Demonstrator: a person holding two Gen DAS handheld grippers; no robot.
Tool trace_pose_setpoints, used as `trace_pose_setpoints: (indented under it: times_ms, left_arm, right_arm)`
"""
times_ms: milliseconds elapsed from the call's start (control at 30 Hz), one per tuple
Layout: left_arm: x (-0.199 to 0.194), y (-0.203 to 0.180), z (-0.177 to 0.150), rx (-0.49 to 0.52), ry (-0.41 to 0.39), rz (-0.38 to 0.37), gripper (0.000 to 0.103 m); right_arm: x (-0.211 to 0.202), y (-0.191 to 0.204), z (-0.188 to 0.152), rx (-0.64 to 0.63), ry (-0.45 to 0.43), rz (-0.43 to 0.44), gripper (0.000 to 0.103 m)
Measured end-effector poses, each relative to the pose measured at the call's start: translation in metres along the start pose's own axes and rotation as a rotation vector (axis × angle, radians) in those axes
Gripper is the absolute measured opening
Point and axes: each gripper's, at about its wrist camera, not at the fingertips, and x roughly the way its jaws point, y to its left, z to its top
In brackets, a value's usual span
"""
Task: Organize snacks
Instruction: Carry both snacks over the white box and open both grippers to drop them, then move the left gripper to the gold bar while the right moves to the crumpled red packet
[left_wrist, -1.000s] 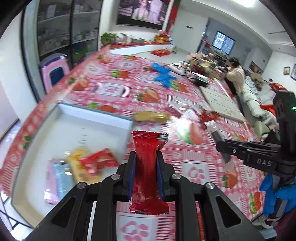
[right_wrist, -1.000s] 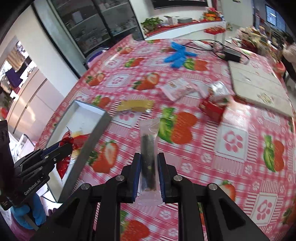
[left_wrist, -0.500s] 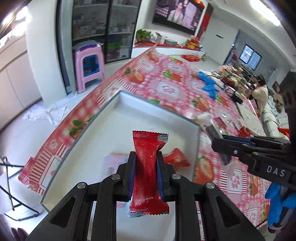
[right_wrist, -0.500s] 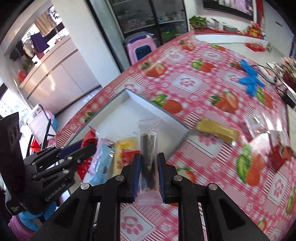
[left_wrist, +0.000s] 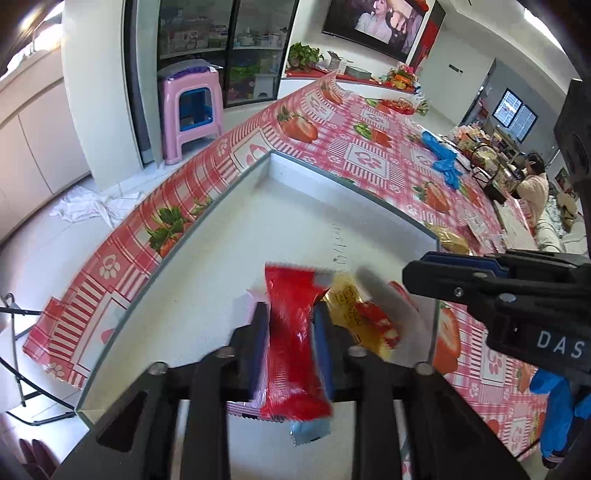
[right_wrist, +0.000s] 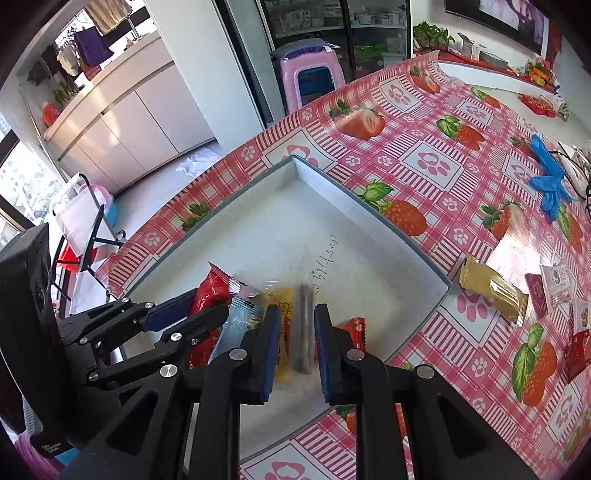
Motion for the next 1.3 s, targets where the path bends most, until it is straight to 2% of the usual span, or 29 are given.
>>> trace_pose_setpoints:
  times_ms: [33,67,100,133,200,233,433,533,633,767,867,1000,1100,1300]
  left_arm:
    - [0.0,-0.001,0.001,-0.002,-0.001,0.009,0.065]
    - [-0.001,-0.001,0.001,-0.004,-0.003,0.015,0.074]
    - [-0.003,-0.002,0.002,-0.008,-0.011,0.024,0.083]
    - [-0.005,-0.004,0.003,-0.006,-0.019,0.031,0.083]
    - [-0.005,-0.01,0.006,0.005,-0.009,0.046,0.083]
    - [-0.004,-0.012,0.008,0.01,-0.003,0.053,0.083]
    - [-0.007,-0.041,0.012,0.066,0.021,0.075,0.084]
    - [-0.013,-0.069,0.014,0.141,0.025,0.073,0.084]
    - [-0.02,-0.093,0.02,0.193,0.012,0.054,0.084]
    - [-0.028,-0.132,0.036,0.254,-0.002,0.011,0.085]
    - [-0.023,-0.163,0.046,0.308,-0.01,-0.005,0.085]
    - [0.01,-0.203,0.053,0.391,0.014,-0.021,0.085]
    - [0.046,-0.229,0.052,0.48,0.028,0.026,0.085]
    - [0.096,-0.256,0.053,0.596,0.005,0.072,0.085]
  right_arm:
    - [0.0,-0.001,0.0,0.001,0.001,0.001,0.02]
    - [-0.001,-0.003,0.0,0.004,0.003,0.002,0.02]
    - [-0.001,-0.005,0.0,0.006,0.005,0.002,0.023]
    - [-0.002,-0.007,-0.001,0.009,0.007,-0.002,0.03]
    - [-0.005,-0.013,-0.003,0.019,-0.008,-0.031,0.099]
    - [-0.008,-0.016,-0.005,0.022,-0.024,-0.047,0.103]
    - [-0.021,-0.052,-0.02,0.071,-0.021,-0.077,0.103]
    - [-0.03,-0.078,-0.031,0.133,-0.02,-0.082,0.103]
    - [-0.046,-0.113,-0.045,0.214,-0.037,-0.089,0.103]
    - [-0.068,-0.167,-0.068,0.315,-0.056,-0.141,0.103]
    - [-0.087,-0.217,-0.091,0.444,-0.08,-0.187,0.103]
    - [-0.098,-0.266,-0.117,0.582,-0.103,-0.22,0.103]
    - [-0.098,-0.29,-0.128,0.641,-0.122,-0.241,0.103]
    - [-0.082,-0.309,-0.125,0.645,-0.158,-0.257,0.103]
